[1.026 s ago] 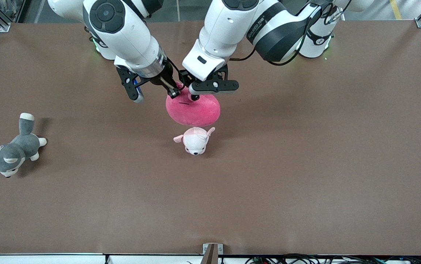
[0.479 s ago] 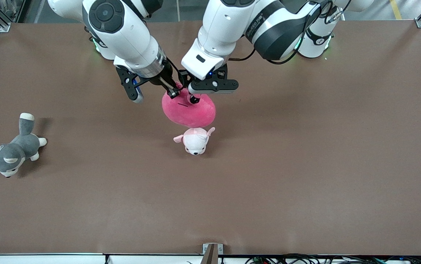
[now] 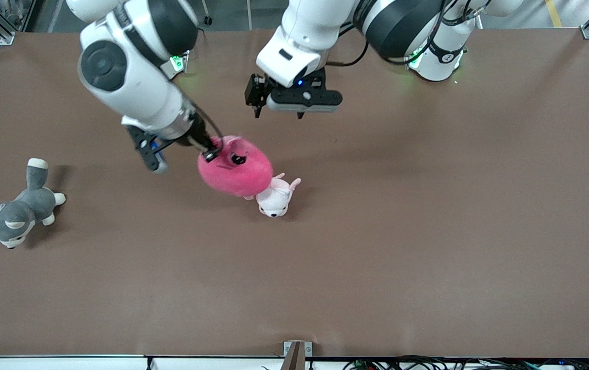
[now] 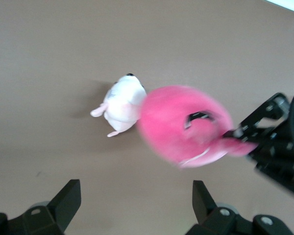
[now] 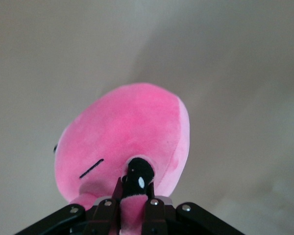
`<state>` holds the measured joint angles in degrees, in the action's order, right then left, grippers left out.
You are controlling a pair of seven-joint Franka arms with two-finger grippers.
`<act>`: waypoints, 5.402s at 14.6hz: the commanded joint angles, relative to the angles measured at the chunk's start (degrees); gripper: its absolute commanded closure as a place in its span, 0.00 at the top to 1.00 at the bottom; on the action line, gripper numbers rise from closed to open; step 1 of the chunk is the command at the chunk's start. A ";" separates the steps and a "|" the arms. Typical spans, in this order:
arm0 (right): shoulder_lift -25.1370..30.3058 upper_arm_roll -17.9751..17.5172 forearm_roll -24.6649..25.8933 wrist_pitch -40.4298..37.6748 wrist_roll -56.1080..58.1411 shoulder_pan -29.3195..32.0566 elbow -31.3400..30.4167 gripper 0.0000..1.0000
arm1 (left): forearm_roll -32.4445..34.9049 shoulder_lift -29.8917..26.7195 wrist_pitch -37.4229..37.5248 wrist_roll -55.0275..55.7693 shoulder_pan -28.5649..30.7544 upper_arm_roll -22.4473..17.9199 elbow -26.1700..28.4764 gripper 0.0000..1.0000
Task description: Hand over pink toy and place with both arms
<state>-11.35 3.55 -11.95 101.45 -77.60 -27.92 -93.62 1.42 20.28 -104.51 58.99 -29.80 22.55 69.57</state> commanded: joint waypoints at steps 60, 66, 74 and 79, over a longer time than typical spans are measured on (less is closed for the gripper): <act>7.21 -1.00 12.65 -13.30 82.96 30.82 2.66 1.00 | 0.17 -21.86 12.84 -54.77 31.91 -13.58 19.47 1.00; 12.40 -1.36 12.91 -13.29 82.87 30.20 -1.74 1.00 | 0.17 -21.86 13.10 -54.78 31.65 -13.85 19.20 1.00; 16.35 -1.27 12.91 -15.14 82.26 27.13 -1.83 1.00 | -2.65 -21.77 13.10 -56.80 28.04 -20.09 19.11 1.00; 19.96 -0.83 12.30 -16.72 82.26 28.00 -1.74 1.00 | -2.21 -22.30 13.10 -55.83 28.48 -19.39 19.20 1.00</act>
<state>5.41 2.89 0.22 85.09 4.87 -0.49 -93.48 -0.38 -2.10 -92.67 3.14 -1.47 3.28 90.03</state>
